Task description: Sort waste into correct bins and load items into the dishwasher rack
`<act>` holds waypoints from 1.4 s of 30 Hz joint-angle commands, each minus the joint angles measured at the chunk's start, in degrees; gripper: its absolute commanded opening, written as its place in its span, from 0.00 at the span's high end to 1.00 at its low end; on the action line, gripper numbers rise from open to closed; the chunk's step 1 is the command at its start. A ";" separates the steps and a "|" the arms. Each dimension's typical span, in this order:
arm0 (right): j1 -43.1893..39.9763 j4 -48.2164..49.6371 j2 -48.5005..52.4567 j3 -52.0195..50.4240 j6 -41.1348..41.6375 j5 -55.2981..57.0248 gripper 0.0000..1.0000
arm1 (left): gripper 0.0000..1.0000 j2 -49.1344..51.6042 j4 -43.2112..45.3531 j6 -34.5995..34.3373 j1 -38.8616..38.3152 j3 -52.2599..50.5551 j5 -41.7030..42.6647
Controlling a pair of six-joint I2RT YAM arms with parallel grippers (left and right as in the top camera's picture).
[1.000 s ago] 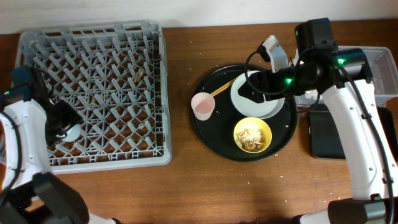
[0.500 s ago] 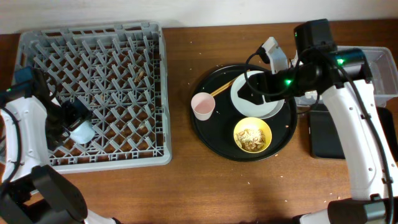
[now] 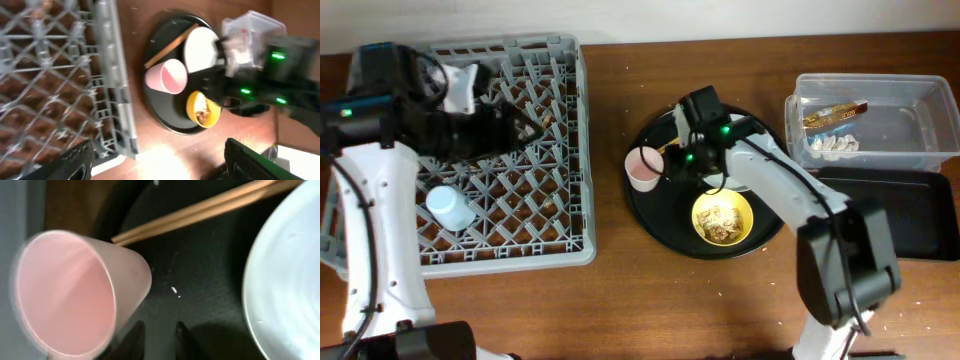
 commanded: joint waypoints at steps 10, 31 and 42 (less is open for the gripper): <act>1.90 -0.04 -6.34 0.07 0.24 -3.85 0.64 | 0.13 -0.66 2.23 1.31 -4.74 0.70 2.80; 1.38 -1.29 2.99 4.04 -4.31 -3.78 0.59 | 0.19 1.51 5.35 -4.98 -13.46 0.59 -12.83; -14.12 -11.58 -12.02 13.64 -15.37 -43.87 0.96 | 0.01 1.51 13.11 -7.08 -9.75 0.59 20.83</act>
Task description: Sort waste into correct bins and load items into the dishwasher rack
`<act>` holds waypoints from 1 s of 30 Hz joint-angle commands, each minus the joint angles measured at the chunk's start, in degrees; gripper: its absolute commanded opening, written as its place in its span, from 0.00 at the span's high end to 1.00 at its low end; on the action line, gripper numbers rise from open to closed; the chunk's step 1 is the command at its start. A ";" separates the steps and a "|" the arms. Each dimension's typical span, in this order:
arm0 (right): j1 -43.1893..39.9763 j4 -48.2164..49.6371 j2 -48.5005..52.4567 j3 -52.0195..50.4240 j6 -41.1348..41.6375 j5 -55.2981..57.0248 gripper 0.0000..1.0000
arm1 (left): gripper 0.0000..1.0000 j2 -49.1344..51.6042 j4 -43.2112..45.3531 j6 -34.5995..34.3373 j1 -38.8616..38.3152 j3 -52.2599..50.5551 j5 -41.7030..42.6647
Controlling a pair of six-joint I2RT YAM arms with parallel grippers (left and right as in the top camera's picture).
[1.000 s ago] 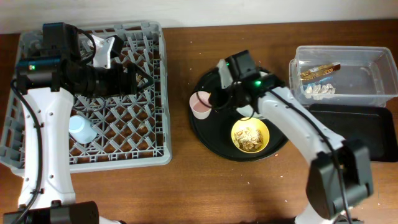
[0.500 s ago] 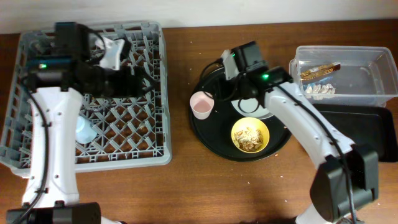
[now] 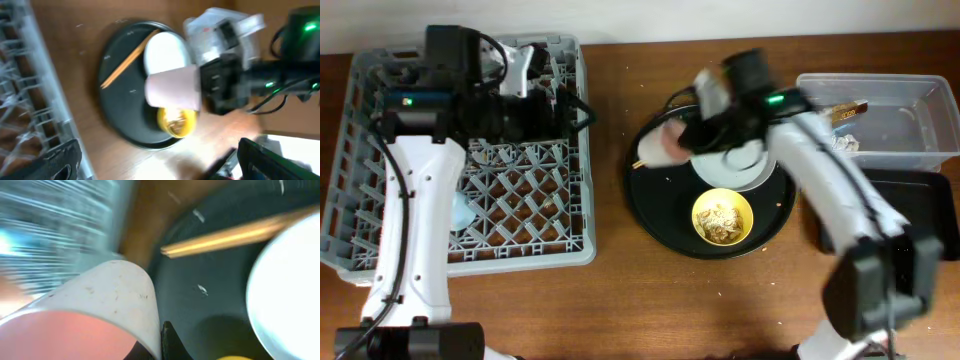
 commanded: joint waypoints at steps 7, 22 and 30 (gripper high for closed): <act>-4.90 8.74 -5.97 2.47 -7.63 -55.56 0.96 | 0.01 0.46 9.73 -0.31 -6.03 0.57 33.73; -1.62 15.54 -5.97 2.47 -2.16 -54.10 0.96 | 0.24 0.46 10.58 -0.31 -12.52 0.57 37.27; -9.40 14.88 -8.15 2.49 3.21 -45.16 0.50 | 0.36 -1.40 -1.18 -1.18 -3.72 0.59 13.92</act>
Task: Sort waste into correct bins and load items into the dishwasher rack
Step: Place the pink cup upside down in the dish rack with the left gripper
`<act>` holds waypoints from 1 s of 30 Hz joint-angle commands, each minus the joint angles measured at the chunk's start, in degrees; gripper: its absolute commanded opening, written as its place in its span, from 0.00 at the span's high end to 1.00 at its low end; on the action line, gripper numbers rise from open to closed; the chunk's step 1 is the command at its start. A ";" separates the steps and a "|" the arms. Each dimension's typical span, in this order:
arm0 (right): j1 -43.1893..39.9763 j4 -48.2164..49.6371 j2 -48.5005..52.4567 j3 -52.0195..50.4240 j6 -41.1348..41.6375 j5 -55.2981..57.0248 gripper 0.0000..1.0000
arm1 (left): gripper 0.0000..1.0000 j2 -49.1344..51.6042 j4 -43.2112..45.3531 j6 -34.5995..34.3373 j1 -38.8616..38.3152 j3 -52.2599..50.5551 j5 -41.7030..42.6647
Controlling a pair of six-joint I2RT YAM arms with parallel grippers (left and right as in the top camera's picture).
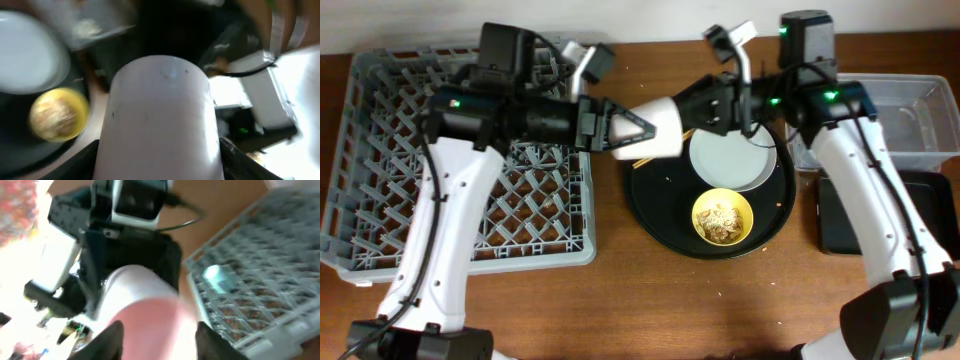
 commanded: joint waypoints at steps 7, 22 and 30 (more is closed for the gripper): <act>-2.97 -27.61 -3.21 0.50 4.59 46.73 0.46 | 0.35 -3.54 -19.87 -7.04 24.65 0.33 -60.65; 1.95 -32.48 -3.21 0.50 1.57 55.15 0.45 | 0.35 2.56 -18.84 -9.77 20.90 -3.17 -69.07; 1.95 -32.35 -3.21 0.50 1.57 55.15 0.45 | 0.35 7.69 -11.06 -11.06 19.61 -13.49 -64.81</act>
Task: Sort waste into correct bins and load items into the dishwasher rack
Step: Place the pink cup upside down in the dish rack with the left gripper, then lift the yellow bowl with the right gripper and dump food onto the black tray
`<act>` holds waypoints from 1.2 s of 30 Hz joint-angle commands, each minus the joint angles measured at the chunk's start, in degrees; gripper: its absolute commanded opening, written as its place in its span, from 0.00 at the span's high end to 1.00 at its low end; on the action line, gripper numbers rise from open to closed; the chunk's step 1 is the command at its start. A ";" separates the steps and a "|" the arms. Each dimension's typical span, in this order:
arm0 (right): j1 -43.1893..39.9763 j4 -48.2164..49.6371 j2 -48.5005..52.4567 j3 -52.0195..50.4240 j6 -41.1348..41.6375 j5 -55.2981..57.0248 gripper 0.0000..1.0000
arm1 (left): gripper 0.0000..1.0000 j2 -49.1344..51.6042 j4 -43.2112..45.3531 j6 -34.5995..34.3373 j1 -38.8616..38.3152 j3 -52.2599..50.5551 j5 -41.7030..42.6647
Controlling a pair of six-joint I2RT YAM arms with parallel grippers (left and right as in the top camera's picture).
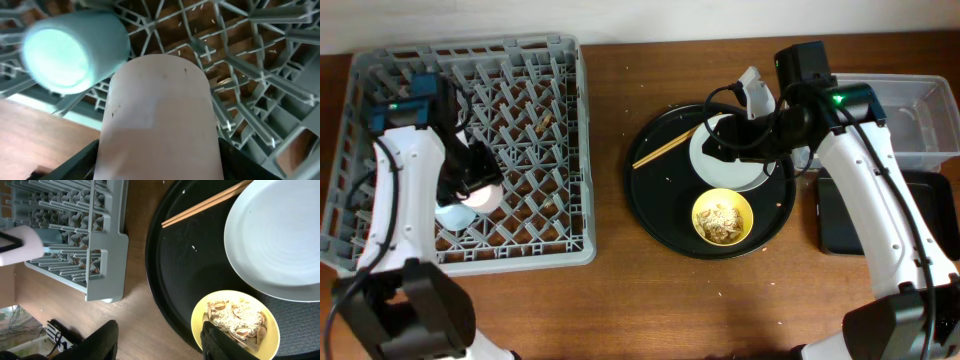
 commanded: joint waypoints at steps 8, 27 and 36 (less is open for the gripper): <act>0.31 -0.07 -1.44 0.33 -0.59 0.70 0.45 | 0.16 3.41 3.80 -0.79 -0.57 -5.77 5.60; 18.53 11.41 5.27 -21.42 7.21 24.22 0.54 | 0.01 -6.82 -2.89 12.37 -0.61 20.61 23.58; 18.95 15.89 11.58 -23.74 8.72 24.79 0.96 | 0.01 -6.80 -4.68 12.39 -0.61 20.55 23.56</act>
